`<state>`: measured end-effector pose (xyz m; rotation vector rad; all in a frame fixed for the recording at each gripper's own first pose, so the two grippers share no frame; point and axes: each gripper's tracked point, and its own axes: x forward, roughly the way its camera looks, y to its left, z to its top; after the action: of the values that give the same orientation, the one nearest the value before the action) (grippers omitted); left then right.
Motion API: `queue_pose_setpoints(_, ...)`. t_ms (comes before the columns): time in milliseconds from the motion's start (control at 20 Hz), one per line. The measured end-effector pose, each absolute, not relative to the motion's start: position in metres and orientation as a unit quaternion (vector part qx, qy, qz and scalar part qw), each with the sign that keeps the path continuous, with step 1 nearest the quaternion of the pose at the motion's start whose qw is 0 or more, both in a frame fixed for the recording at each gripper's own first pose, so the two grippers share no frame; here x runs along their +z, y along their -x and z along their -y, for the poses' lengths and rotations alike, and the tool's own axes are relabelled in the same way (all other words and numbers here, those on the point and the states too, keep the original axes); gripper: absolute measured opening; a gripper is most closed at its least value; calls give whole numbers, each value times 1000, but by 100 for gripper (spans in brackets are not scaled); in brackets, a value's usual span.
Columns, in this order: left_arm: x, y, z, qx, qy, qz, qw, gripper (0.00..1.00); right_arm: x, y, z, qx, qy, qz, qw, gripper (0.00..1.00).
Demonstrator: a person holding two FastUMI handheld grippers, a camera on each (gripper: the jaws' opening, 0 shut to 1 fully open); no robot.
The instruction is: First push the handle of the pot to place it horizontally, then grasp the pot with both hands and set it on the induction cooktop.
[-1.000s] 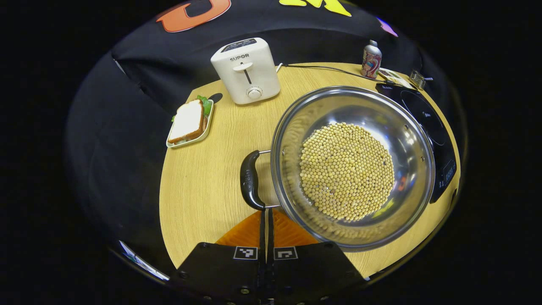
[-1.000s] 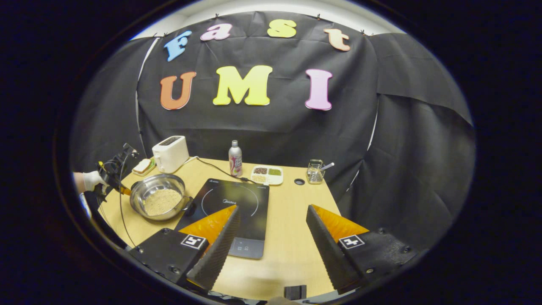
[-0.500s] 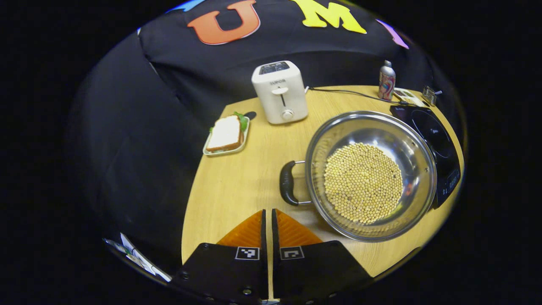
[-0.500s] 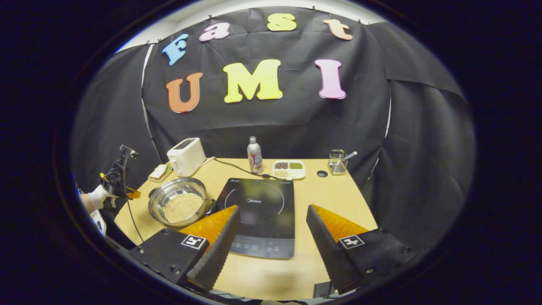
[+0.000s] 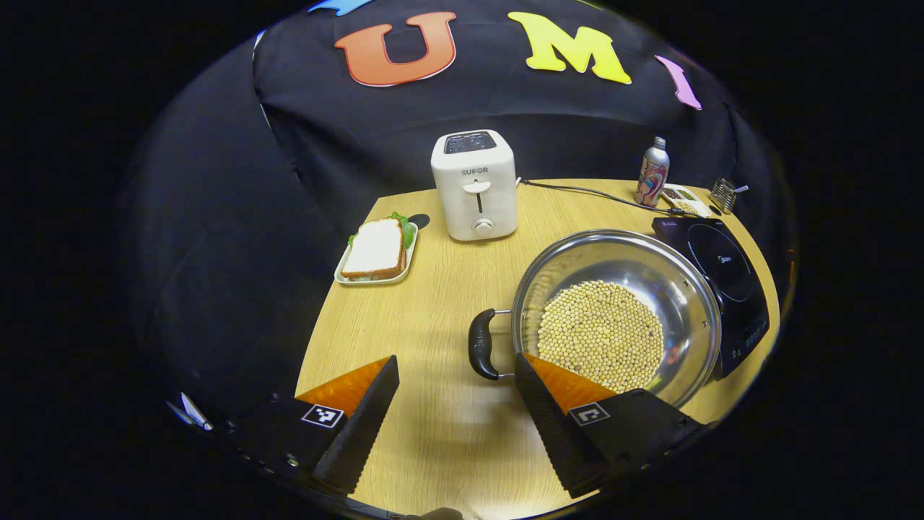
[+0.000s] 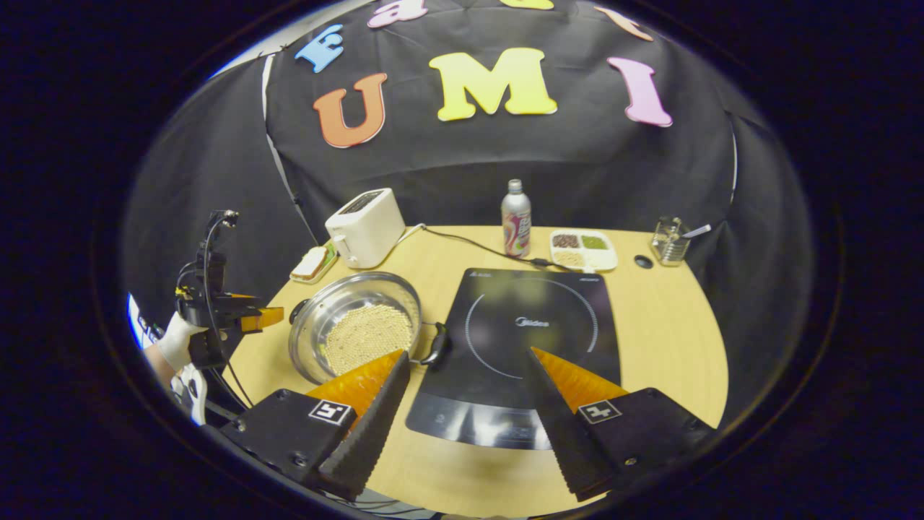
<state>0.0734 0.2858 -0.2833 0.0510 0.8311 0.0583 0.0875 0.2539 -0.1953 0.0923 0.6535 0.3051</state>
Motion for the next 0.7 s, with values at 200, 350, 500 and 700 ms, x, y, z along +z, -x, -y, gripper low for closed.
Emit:
queue_pose_setpoints(200, -298, -89, -281, 22, -16, -424, 905, 97, -228, -115, -290, 144, -60, -372, 915, 96)
queue_pose_setpoints(350, -310, -100, -274, 9, -21, -439, 898, 97, -257, -134, -306, 127, -65, -417, 898, 96)
queue_pose_setpoints(500, -321, -109, -270, 5, -21, -458, 889, 97, -273, -148, -315, 114, -57, -439, 889, 96)
queue_pose_setpoints(700, -331, -117, -269, 1, -22, -476, 879, 100, -287, -161, -322, 102, -36, -463, 880, 95)
